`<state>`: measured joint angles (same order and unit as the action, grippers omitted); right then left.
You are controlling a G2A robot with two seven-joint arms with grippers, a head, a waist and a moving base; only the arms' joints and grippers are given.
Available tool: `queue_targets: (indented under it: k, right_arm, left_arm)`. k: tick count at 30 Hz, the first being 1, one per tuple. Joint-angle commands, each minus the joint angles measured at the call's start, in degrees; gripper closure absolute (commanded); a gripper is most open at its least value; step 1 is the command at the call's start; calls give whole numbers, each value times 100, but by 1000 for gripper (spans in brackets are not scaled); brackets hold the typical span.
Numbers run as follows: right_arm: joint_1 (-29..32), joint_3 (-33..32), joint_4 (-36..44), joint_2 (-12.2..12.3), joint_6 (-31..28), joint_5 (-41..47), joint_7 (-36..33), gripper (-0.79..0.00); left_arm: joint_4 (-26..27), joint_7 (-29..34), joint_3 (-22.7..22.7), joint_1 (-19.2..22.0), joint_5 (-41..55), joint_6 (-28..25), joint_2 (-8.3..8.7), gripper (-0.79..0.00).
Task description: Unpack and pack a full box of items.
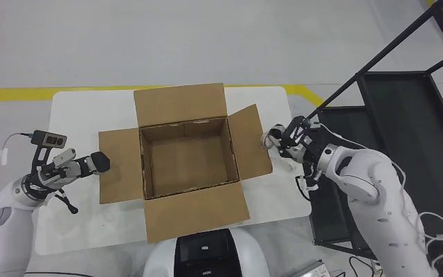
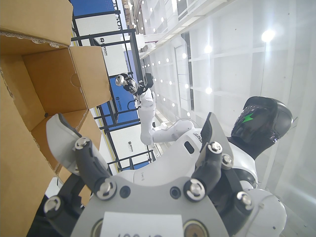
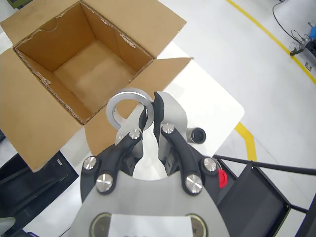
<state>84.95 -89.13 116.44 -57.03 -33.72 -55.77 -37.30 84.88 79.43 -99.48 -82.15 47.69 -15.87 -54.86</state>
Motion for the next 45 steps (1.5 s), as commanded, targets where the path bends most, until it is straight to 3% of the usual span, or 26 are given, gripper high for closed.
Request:
queue_targets:
  k: [1,7,15,26,34,37,39,41,42,43,45]
  right_arm:
    - [-622,737,-220,-55,222,-205,-196,0]
    - [-1863,2376,-792,-289,650,-579,-589,0]
    - [-2988,4073,-1944,-712,1081,-803,-950,0]
    - [-4010,5324,-3621,-1324,1456,-705,-1159,0]
    - [-4470,5934,-4362,-1750,1587,-843,-1215,-12]
    - [-4567,6083,-4634,-1892,1603,-839,-1184,-154]
    - [-4614,6146,-4775,-1973,1617,-829,-1136,-336]
    - [-4625,6168,-4890,-2036,1588,-743,-1075,-376]
    - [-4623,6150,-4939,-2058,1553,-661,-1020,-474]
    - [-4625,6120,-4978,-2069,1511,-598,-966,-785]
    - [-4605,6005,-4977,-2060,1348,-434,-820,-785]
  left_arm:
    - [0,0,0,0,0,0,0,-785]
    - [0,0,0,0,0,0,0,-785]
    - [0,0,0,0,0,0,0,-785]
    - [0,0,0,0,0,0,0,-785]
    - [0,0,0,0,0,0,0,-785]
    - [0,0,0,0,0,0,0,-785]
    - [0,0,0,0,0,0,0,-785]
    - [0,0,0,0,0,0,0,-785]
    - [0,0,0,0,0,0,0,-785]
    - [0,0,0,0,0,0,0,-785]
    - [0,0,0,0,0,0,0,-785]
